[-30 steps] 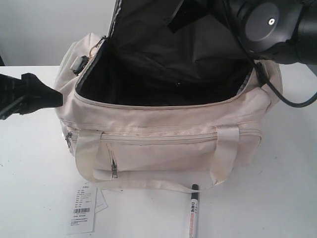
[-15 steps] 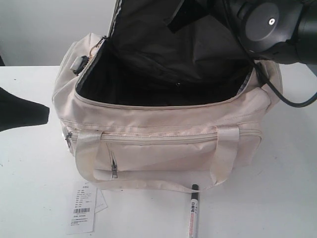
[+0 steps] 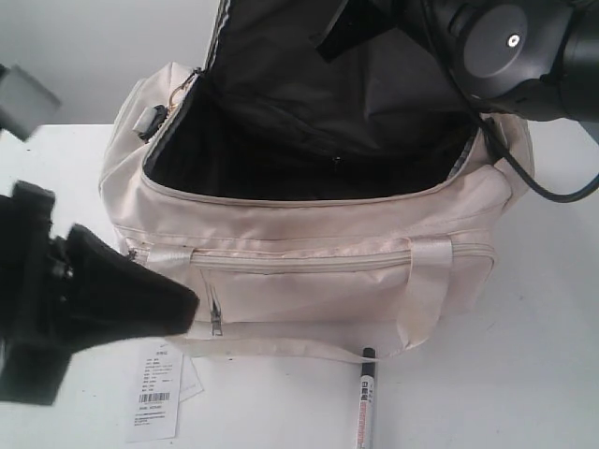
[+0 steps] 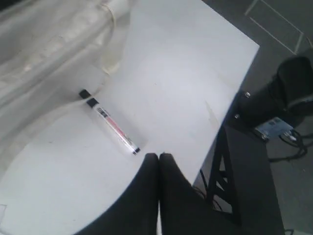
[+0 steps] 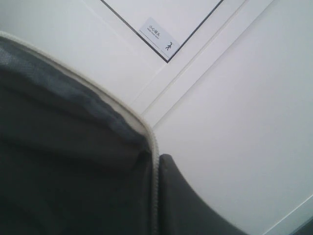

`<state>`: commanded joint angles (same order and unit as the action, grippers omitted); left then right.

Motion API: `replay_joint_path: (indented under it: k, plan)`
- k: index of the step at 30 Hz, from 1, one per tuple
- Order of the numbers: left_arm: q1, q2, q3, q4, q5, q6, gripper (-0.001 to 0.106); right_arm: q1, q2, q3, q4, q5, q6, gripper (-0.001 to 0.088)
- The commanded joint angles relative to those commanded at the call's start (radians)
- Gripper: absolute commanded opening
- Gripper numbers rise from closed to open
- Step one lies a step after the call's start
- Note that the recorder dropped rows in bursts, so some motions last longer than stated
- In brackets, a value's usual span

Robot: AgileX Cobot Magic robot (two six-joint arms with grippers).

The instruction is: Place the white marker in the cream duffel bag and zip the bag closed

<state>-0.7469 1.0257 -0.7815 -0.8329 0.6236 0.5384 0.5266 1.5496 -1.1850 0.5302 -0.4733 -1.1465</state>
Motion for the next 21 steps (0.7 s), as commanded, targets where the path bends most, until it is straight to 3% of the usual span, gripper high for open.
replay_joint_path:
  k: [3, 7, 13, 21]
  plan:
    - [-0.157, 0.096, 0.000, 0.009, -0.111, -0.020, 0.000, 0.000, 0.000, 0.000, 0.000, 0.000, 0.000, 0.0000]
    - [-0.280, 0.205, -0.020, 0.033, -0.187, -0.044, 0.000, 0.000, 0.000, 0.000, 0.000, 0.000, 0.000, 0.0000]
    - [-0.341, 0.299, -0.097, 0.089, -0.183, -0.075, 0.000, 0.000, 0.000, 0.000, 0.000, 0.000, 0.000, 0.0000]
    - [-0.393, 0.414, -0.194, 0.427, -0.128, -0.350, 0.000, 0.000, 0.000, 0.000, 0.000, 0.000, 0.000, 0.0000]
